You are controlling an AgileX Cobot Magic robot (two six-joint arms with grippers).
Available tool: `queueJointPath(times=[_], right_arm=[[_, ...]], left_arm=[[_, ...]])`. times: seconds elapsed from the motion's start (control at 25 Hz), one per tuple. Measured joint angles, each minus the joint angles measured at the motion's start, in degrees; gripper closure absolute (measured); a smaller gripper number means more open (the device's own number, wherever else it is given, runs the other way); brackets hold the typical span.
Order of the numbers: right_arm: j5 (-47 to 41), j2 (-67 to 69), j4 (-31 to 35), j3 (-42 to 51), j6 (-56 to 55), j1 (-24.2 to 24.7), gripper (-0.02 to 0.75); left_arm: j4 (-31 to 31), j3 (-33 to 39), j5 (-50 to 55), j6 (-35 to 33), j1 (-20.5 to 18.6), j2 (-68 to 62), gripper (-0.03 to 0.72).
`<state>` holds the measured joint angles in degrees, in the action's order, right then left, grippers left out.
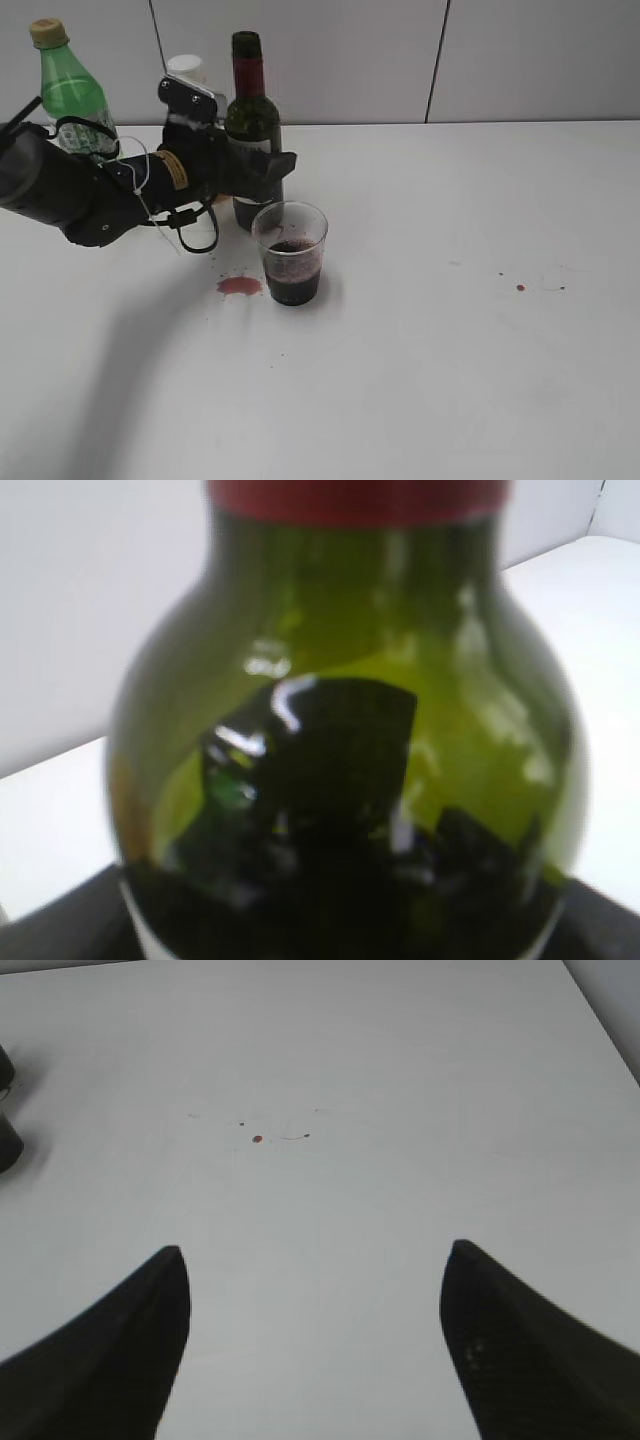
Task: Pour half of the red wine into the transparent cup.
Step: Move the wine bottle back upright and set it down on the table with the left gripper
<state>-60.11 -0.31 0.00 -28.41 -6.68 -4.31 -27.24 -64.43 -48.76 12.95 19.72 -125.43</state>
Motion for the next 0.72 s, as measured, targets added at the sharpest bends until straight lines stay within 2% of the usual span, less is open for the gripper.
queueJointPath(times=[0.4,0.6,0.72], right_arm=[[0.0,0.0,0.0,0.0,-0.1,0.0,0.148],[0.0,0.0,0.0,0.0,-0.1,0.0,0.148],[0.0,0.0,0.0,0.0,-0.1,0.0,0.148]], left_arm=[[-0.4,0.0,0.3,0.0,0.0,0.0,0.151],[-0.3,-0.5,-2.6,0.0,0.0,0.3,0.06],[-0.3,-0.6,-2.7,0.0,0.0,0.3,0.045]])
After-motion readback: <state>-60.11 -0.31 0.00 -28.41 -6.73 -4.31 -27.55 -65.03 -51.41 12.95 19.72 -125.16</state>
